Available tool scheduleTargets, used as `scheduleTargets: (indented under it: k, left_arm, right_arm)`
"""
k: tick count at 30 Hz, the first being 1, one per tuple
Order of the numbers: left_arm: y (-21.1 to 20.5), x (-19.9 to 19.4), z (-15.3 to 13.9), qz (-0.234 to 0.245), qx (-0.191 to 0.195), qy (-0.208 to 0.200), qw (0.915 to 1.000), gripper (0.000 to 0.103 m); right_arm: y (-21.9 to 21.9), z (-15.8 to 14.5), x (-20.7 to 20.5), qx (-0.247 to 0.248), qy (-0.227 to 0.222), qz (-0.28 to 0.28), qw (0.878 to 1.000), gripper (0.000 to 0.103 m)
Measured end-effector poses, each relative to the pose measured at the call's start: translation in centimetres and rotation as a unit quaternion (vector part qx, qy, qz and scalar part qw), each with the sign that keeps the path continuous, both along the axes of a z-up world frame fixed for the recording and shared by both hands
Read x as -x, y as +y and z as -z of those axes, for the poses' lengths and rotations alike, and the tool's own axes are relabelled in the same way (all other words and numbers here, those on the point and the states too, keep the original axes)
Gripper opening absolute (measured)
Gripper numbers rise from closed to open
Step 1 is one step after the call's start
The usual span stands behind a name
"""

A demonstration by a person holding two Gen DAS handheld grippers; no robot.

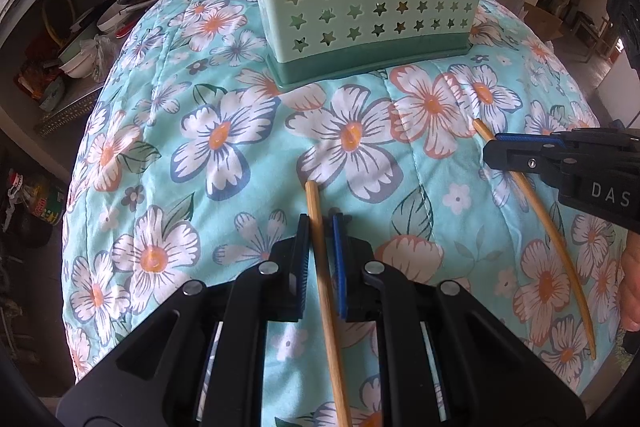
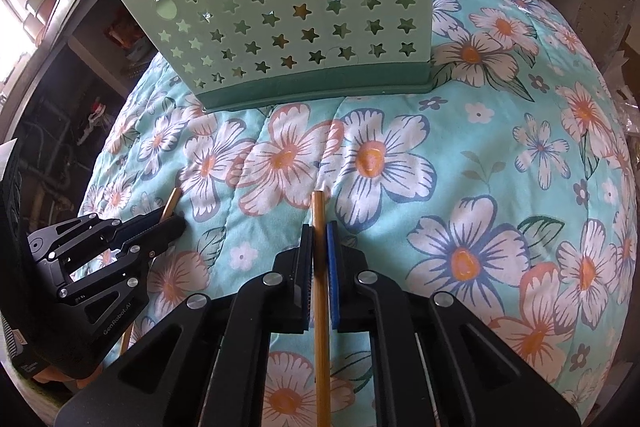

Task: Organize utensils
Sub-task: 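Lift the held chopsticks with both tools up toward the green holder, then lower the chopstick into the green holder with the left tool while the right tool holds its chopstick above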

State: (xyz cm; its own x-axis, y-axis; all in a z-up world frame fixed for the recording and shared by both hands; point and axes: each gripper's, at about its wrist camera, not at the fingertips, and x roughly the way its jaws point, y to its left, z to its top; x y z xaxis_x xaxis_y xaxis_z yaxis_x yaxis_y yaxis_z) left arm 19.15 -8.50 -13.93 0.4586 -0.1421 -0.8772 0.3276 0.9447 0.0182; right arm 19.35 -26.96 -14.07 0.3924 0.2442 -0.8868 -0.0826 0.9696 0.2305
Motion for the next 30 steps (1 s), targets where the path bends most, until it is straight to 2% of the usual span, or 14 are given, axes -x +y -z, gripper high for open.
scheduleTargets:
  k: [10,21,24,30]
  left_arm:
    - [0.0,0.2,0.0,-0.001,0.002,-0.001,1.0000,0.010]
    - [1.1,-0.5,-0.4,-0.019,0.027,0.000,0.9994,0.006]
    - [2.1,-0.7,-1.2,-0.031,0.050,-0.006,0.9982,0.005]
    - [4.3,-0.5,-5.6,-0.044,0.137,-0.046,0.9886,0.005]
  right_arm:
    - [-0.2,-1.4,0.3,-0.004,-0.017,0.009,1.000,0.007]
    - [-2.8,-5.6,1.9,-0.038,-0.067,0.033,0.997,0.007]
    - [-3.5,-7.0,2.4,-0.044,-0.084,0.038,0.995,0.007]
    - [-4.7,-10.6,3.6,-0.067,-0.130,0.050,0.988,0.007]
